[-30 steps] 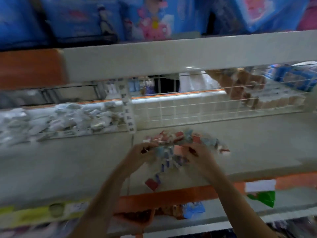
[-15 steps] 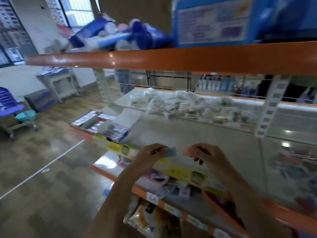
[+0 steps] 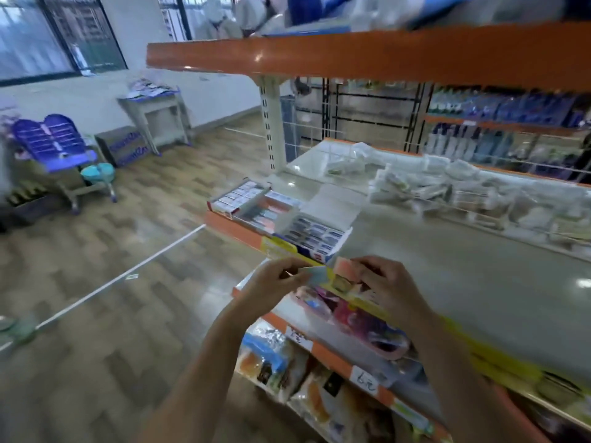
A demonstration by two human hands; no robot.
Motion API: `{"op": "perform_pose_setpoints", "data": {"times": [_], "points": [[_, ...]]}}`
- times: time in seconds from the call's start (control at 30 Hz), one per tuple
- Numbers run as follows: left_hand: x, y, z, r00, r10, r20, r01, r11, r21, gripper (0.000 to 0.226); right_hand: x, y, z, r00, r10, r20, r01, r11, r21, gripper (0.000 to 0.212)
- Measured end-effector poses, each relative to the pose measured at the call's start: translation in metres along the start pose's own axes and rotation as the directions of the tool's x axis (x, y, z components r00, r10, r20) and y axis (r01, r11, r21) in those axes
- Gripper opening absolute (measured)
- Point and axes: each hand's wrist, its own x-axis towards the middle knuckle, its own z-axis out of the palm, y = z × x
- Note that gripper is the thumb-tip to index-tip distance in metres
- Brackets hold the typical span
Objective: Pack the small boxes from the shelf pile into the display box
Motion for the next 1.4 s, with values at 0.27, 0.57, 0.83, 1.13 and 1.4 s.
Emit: {"op": "perform_pose_setpoints", "data": {"times": [0.27, 0.57, 0.83, 1.13, 1.4], "points": [[0.084, -0.051, -0.098, 0.996, -0.027, -0.088, 0.020, 0.997, -0.078, 0.011, 0.121, -0.020, 0.064, 1.000, -0.020, -0.013, 0.019, 0.998, -0.060, 0.009], [0.171, -0.110, -0.173, 0.990, 0.002, -0.143, 0.005, 0.999, 0.054, 0.017, 0.221, -0.030, 0.118, 0.998, -0.020, 0.056, 0.037, 0.950, -0.311, 0.018], [0.246, -0.132, -0.213, 0.993, 0.093, 0.066, -0.095, 0.995, 0.038, 0.017, 0.265, -0.034, 0.166, 0.987, 0.142, -0.078, -0.162, 0.856, -0.492, 0.013], [0.284, -0.154, -0.233, 0.926, 0.210, 0.313, -0.245, 0.966, 0.077, 0.013, 0.280, -0.023, 0.219, 0.901, 0.245, -0.357, -0.423, 0.681, -0.598, 0.015], [0.285, -0.166, -0.240, 0.897, 0.241, 0.370, -0.238, 0.970, -0.054, 0.012, 0.281, -0.009, 0.247, 0.832, 0.177, -0.525, -0.477, 0.711, -0.517, 0.007]]}}
